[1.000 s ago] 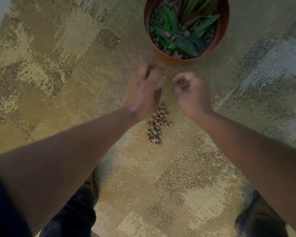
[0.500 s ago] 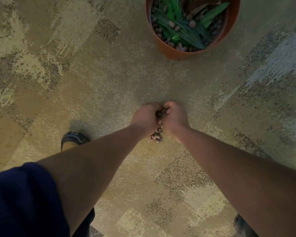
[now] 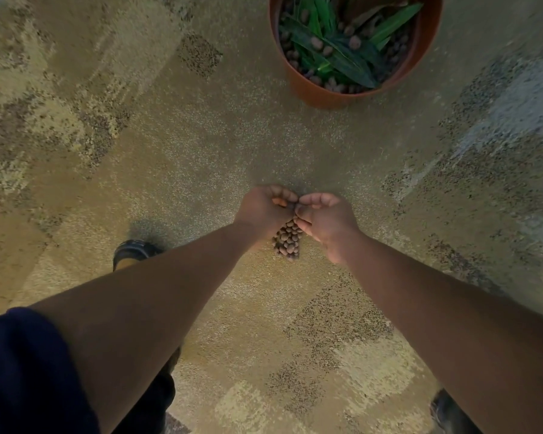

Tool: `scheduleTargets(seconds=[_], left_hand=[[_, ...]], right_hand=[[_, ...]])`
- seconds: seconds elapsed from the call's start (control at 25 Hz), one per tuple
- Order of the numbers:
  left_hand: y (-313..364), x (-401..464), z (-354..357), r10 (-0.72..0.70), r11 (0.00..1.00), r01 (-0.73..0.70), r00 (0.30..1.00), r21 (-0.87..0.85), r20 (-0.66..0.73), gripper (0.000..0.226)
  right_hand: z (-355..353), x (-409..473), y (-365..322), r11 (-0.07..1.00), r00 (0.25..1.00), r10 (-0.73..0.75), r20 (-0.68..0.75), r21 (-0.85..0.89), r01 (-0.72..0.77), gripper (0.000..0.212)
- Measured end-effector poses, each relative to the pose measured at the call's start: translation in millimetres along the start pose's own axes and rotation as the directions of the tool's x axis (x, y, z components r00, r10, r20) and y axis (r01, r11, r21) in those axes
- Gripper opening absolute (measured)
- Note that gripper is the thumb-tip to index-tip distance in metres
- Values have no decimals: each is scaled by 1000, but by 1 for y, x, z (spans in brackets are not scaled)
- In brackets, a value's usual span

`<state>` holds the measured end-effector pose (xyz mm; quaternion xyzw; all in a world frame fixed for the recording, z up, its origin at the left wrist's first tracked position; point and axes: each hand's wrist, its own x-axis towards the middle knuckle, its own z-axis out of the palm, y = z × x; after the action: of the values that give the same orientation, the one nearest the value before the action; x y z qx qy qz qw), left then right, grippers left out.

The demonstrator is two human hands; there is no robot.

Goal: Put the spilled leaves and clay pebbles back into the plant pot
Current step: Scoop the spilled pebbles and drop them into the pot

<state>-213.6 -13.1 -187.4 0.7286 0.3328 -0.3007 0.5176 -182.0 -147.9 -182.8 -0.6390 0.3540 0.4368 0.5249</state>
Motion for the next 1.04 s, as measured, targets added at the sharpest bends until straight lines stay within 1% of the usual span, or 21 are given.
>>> scheduleTargets(seconds=[0.12, 0.24, 0.32, 0.4, 0.44, 0.52, 0.64, 0.72, 0.76, 0.8, 0.84, 0.88, 0.92, 0.96, 1.0, 1.04], left_hand=[[14, -9, -14, 97, 995, -97, 995, 11, 35, 17], [49, -23, -33, 253, 965, -255, 967, 63, 32, 17], [86, -33, -46, 365, 927, -364, 931, 86, 5, 16], [123, -34, -61, 482, 875, -477, 876, 86, -39, 16], [139, -30, -67, 518, 855, -513, 852, 76, -72, 16], [162, -14, -74, 544, 839, -537, 824, 89, -160, 18], [172, 11, -77, 515, 857, -496, 813, 141, -270, 19], [168, 20, -77, 510, 860, -472, 811, 196, -286, 21], [164, 20, -76, 530, 847, -475, 795, 239, -296, 22], [159, 17, -75, 567, 822, -496, 758, 278, -324, 21], [152, 13, -73, 613, 790, -532, 702, 306, -363, 19], [143, 9, -71, 657, 754, -571, 642, 326, -396, 14], [130, 7, -67, 679, 733, -583, 611, 349, -407, 10], [113, 5, -62, 664, 747, -546, 644, 378, -380, 7], [92, 2, -56, 592, 789, -455, 742, 412, -313, 7], [69, -1, -49, 472, 821, -341, 857, 458, -208, 11]], right_hand=[[-7, -14, -10, 993, 999, -26, 43, 116, 20, 18], [-16, -39, -38, 977, 986, -150, 77, 164, 136, 19], [-21, -57, -68, 943, 961, -264, 80, 230, 240, 19], [-25, -70, -104, 893, 926, -373, 68, 298, 337, 19], [-25, -72, -120, 868, 905, -422, 54, 311, 386, 18], [-24, -68, -147, 833, 875, -483, -6, 306, 462, 19], [-23, -58, -168, 830, 883, -456, -114, 304, 468, 22], [-27, -54, -171, 844, 876, -462, -138, 235, 482, 24], [-30, -53, -170, 843, 858, -492, -147, 167, 512, 24], [-32, -53, -166, 823, 819, -551, -159, 60, 565, 23], [-33, -54, -159, 775, 758, -631, -164, -78, 627, 20], [-34, -54, -150, 708, 696, -704, -143, -218, 672, 17], [-33, -52, -138, 646, 659, -746, -92, -342, 683, 16], [-31, -50, -123, 601, 667, -745, -15, -448, 661, 17], [-29, -46, -104, 570, 714, -696, 77, -546, 615, 18], [-28, -40, -84, 532, 773, -614, 159, -641, 554, 19]])
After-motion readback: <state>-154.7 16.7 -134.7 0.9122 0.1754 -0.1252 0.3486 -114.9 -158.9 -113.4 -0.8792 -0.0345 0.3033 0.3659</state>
